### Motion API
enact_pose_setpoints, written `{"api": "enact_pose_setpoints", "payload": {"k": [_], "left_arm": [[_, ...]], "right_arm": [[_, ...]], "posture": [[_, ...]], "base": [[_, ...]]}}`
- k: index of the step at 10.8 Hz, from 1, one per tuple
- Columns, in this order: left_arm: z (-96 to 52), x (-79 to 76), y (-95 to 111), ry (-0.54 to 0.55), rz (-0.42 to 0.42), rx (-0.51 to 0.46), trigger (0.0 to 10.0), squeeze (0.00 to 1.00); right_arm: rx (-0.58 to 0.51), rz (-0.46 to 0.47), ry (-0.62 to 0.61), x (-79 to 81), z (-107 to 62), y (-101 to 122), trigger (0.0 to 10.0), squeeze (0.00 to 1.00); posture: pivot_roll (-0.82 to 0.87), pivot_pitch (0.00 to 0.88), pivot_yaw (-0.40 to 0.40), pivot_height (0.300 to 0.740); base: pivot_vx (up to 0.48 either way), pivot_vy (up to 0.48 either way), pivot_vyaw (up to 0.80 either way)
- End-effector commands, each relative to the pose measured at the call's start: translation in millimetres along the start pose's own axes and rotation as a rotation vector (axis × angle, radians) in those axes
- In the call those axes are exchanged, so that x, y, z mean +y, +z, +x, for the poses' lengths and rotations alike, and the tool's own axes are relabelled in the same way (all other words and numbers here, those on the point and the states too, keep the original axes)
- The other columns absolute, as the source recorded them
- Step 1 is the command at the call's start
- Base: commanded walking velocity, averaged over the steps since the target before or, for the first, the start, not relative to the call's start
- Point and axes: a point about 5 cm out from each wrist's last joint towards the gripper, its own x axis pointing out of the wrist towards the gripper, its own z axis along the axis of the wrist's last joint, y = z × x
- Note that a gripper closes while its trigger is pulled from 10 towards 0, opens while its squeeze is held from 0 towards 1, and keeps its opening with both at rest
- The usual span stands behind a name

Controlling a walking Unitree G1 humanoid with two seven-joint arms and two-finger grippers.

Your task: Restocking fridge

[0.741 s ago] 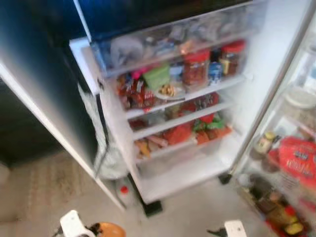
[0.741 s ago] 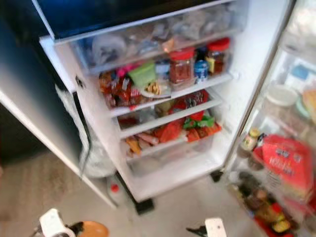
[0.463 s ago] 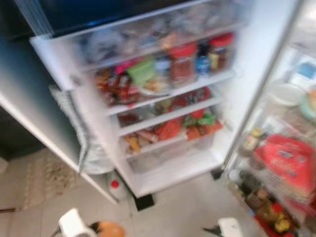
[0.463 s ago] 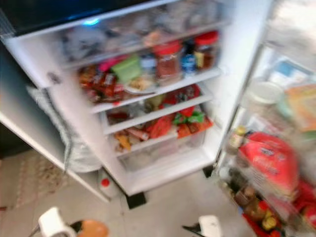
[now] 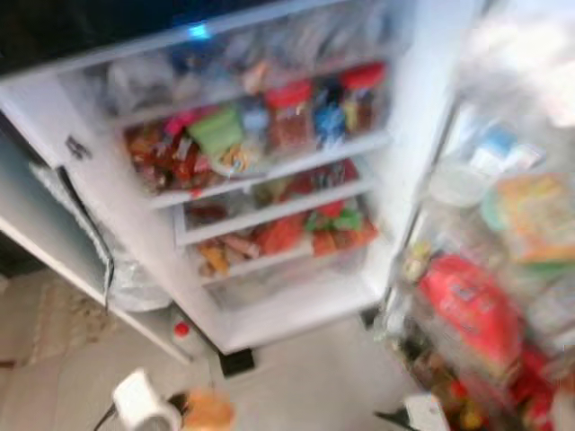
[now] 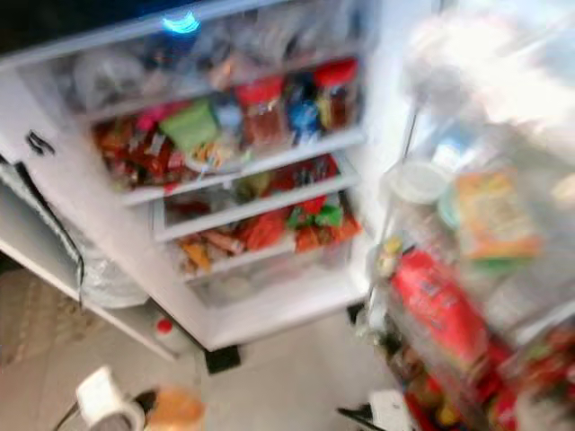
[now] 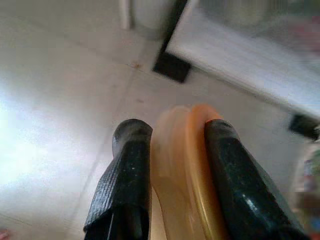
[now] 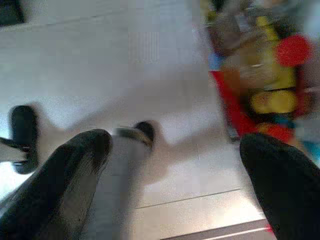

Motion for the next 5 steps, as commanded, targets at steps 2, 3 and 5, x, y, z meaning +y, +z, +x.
{"api": "enact_pose_setpoints", "payload": {"k": [2,3,5], "left_arm": [[2.1,-4.5,30,-0.051,-0.049,-0.122,10.0,0.00],[3.5,-28.7,59,-0.169,-0.141,-0.239,10.0,0.00],[-0.5,-77.2,82,-0.434,-0.205,-0.313,10.0,0.00]], "right_arm": [[0.041,-0.002,0.037,10.2,-1.5,-11,10.0,0.00],[0.039,-0.007,0.041,8.6,-1.4,-10,10.0,0.00],[0.028,-0.030,0.015,4.7,-0.3,-5,10.0,0.00]], "posture": [[-0.06,0.085,0.104,0.740],[-0.07,0.090,0.100,0.740],[-0.08,0.093,0.096,0.740]], "base": [[0.000,0.000,0.00],[0.000,0.000,0.00],[0.000,0.000,0.00]]}}
